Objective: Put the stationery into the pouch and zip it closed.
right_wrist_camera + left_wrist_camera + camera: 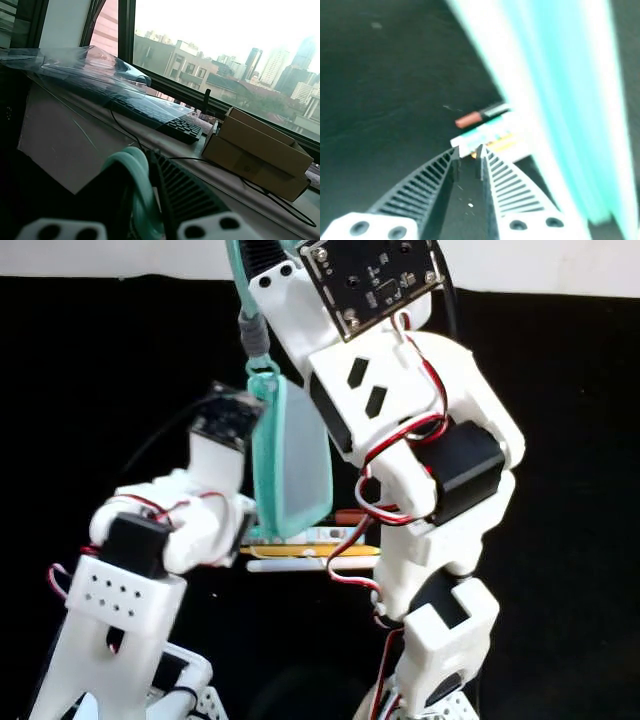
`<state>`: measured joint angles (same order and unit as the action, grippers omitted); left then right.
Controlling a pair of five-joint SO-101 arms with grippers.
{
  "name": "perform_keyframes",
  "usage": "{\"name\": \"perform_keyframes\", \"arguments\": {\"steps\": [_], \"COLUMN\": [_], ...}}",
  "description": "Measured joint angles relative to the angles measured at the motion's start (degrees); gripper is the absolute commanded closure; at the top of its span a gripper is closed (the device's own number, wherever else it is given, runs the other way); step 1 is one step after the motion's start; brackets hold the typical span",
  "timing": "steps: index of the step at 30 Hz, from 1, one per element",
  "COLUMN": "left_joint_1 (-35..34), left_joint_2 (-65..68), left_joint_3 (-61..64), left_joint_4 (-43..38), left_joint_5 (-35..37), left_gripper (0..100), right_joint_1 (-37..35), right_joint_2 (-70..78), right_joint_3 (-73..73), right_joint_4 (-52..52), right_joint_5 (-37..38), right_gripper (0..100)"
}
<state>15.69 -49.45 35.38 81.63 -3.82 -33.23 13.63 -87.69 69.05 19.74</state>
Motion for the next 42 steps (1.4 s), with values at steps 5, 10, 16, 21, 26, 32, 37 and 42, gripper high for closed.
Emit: {"name": "perform_keyframes", "arguments": {"steps": [5,10,16,21,26,32,37,42], "left_joint_1": [6.59,8.79,9.05,9.14,9.93,10.81,9.85,8.18], "left_joint_2": [0.0,0.0,0.0,4.84,11.87,14.59,15.03,15.12], "left_joint_3": [0.0,0.0,0.0,-0.18,-0.18,-0.18,-0.18,-0.97], "left_joint_4": [0.26,-0.7,-8.18,-13.36,-19.52,-22.42,-24.53,-25.41], "left_joint_5": [-0.09,-0.09,-0.09,-0.09,0.0,0.0,0.0,0.0], "left_gripper": [91,91,91,91,91,91,91,91], "right_joint_1": [0.0,0.0,0.0,0.0,0.0,0.0,0.0,0.0], "right_joint_2": [0.0,0.0,0.0,0.0,0.0,0.0,0.79,2.9], "right_joint_3": [0.0,0.0,0.0,0.0,0.0,0.0,0.0,0.0], "right_joint_4": [0.0,0.0,0.09,1.67,3.6,4.75,8.09,8.79], "right_joint_5": [0.0,0.0,-0.09,-2.37,-2.55,-2.9,-2.9,-6.51], "right_gripper": [99.0,99.0,99.1,99.1,99.1,99.1,99.1,99.1]}}
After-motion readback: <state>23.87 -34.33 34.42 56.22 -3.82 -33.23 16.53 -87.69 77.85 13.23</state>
